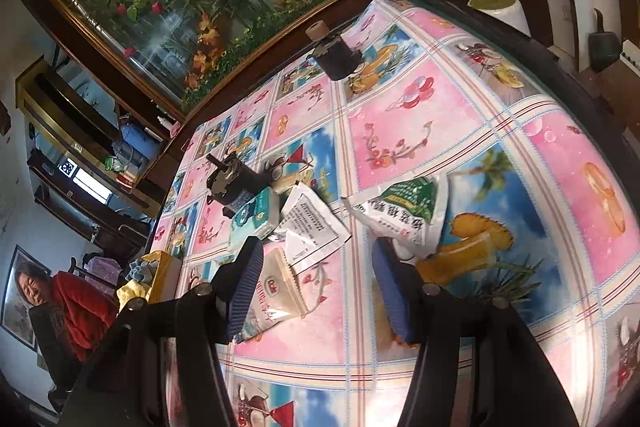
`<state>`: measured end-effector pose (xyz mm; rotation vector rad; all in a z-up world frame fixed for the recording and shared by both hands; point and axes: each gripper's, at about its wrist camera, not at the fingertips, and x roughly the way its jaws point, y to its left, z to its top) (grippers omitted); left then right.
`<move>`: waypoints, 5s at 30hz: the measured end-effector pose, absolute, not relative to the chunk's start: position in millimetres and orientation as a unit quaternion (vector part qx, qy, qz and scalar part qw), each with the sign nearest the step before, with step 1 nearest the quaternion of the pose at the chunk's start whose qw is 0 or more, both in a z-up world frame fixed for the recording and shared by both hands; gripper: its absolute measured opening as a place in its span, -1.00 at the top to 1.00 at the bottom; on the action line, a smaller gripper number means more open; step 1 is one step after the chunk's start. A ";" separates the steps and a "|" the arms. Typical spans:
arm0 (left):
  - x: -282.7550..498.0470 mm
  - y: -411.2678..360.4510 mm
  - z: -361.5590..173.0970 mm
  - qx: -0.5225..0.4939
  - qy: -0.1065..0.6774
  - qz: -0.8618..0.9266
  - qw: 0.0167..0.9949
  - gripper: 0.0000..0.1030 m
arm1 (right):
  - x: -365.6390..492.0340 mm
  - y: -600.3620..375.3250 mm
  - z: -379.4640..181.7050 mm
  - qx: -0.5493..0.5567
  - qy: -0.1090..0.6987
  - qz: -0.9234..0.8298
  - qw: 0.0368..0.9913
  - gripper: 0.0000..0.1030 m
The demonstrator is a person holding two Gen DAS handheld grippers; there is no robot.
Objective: Organize soft objects
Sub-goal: 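Move both grippers back over the remaining packets, then grasp the clear printed snack packet with the left gripper while the right grasps the green-print packet, then carry the clear snack packet and green-print packet over the box, then lower both packets into the box and open both grippers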
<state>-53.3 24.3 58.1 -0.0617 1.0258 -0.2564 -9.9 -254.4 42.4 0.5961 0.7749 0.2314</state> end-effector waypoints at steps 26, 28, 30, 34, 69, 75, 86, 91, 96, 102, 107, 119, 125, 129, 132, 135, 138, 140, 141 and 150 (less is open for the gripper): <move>-12.8 -80.7 29.2 0.112 0.497 -0.306 0.804 -0.18 | 42.1 -251.0 28.0 0.239 0.469 0.193 0.828 -0.10; -20.8 -81.5 36.2 0.109 0.488 -0.302 0.812 -0.19 | 34.9 -254.6 31.7 0.234 0.464 0.185 0.834 -0.10; -21.7 -83.6 40.1 0.105 0.476 -0.285 0.825 -0.19 | 31.5 -257.8 33.4 0.226 0.461 0.170 0.841 -0.11; -16.5 -92.9 32.3 0.116 0.467 -0.272 0.833 -0.19 | 28.5 -251.2 31.1 0.210 0.464 0.159 0.846 -0.11; -1.6 -147.5 0.8 0.140 0.434 -0.282 0.844 -0.59 | 27.6 -232.0 17.3 0.121 0.473 0.115 0.865 0.10; -0.7 -140.8 3.6 0.123 0.419 -0.280 0.855 -0.14 | 30.6 -210.4 18.1 0.067 0.465 0.101 0.877 0.10; -19.3 -111.1 23.5 0.055 0.431 -0.281 0.856 -0.02 | 5.0 -213.1 33.6 0.091 0.448 0.111 0.882 0.70; -39.7 -84.3 49.9 0.017 0.414 -0.281 0.866 -0.02 | -9.5 -202.0 51.8 0.089 0.436 0.118 0.888 0.71; -62.7 -39.8 80.0 -0.016 0.391 -0.259 0.883 -0.02 | -21.8 -172.9 72.4 0.077 0.422 0.147 0.891 0.71; -75.8 35.7 109.0 -0.039 0.369 -0.198 0.907 -0.03 | -31.4 -120.8 94.5 0.055 0.411 0.203 0.887 0.71; -76.9 101.3 119.9 -0.044 0.358 -0.123 0.924 -0.03 | -38.8 -70.0 107.3 0.033 0.405 0.250 0.879 0.71; -36.4 204.3 94.5 -0.042 0.379 0.006 0.924 -0.03 | -57.9 54.3 109.1 -0.020 0.415 0.365 0.833 0.71; -18.1 240.4 73.6 -0.067 0.403 0.027 0.912 -0.03 | -73.2 111.3 89.3 -0.042 0.445 0.419 0.791 0.72; -3.6 251.9 62.4 -0.077 0.414 0.031 0.906 -0.04 | -80.7 141.6 73.9 -0.057 0.463 0.443 0.766 0.72; 9.5 255.8 52.7 -0.074 0.423 0.040 0.902 -0.05 | -84.6 156.9 62.5 -0.067 0.476 0.450 0.752 0.72; 16.3 256.8 44.8 -0.067 0.431 0.050 0.898 -0.12 | -82.0 166.2 48.5 -0.071 0.490 0.450 0.744 0.72; 16.4 259.3 44.1 -0.067 0.428 0.059 0.899 -0.18 | -76.5 168.6 41.2 -0.067 0.498 0.446 0.741 0.72; 15.6 260.6 45.5 -0.071 0.428 0.063 0.899 -0.18 | -76.1 170.7 38.7 -0.073 0.494 0.446 0.743 0.70; 14.6 260.6 46.5 -0.071 0.428 0.065 0.899 -0.18 | -78.0 172.2 38.5 -0.080 0.488 0.446 0.746 0.69; -5.1 257.9 74.9 -0.062 0.394 0.092 0.912 -0.18 | -100.2 181.1 47.7 -0.143 0.435 0.442 0.771 0.28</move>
